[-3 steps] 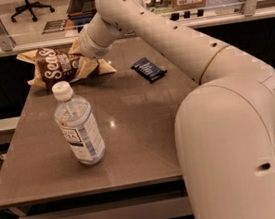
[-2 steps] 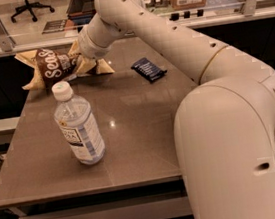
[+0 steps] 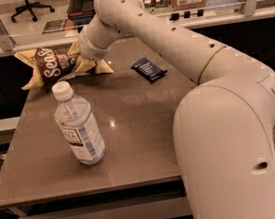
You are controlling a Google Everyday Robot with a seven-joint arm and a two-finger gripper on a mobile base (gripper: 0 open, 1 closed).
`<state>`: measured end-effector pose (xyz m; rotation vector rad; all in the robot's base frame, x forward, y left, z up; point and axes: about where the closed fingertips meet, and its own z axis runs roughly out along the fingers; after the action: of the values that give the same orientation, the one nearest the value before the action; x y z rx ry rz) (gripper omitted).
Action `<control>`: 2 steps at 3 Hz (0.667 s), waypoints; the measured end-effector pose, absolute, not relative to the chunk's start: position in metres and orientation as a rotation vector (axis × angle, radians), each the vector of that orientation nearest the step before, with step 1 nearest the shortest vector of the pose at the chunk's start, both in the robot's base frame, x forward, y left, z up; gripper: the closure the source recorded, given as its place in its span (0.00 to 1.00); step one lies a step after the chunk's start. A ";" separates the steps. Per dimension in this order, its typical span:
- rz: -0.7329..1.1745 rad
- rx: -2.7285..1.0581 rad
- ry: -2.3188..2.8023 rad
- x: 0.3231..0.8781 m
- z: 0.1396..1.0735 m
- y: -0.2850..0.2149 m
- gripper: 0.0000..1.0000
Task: Pick brown chip bag
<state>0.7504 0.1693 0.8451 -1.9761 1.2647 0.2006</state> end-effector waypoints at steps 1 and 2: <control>0.202 -1.963 1.230 0.753 0.853 0.170 1.00; 0.151 -1.959 1.194 0.754 0.886 0.168 1.00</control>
Offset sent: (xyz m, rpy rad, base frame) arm 0.0058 -0.0103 0.0958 0.0217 -0.1560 0.0139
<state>0.7539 0.1682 0.8857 -1.9589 1.1937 0.1510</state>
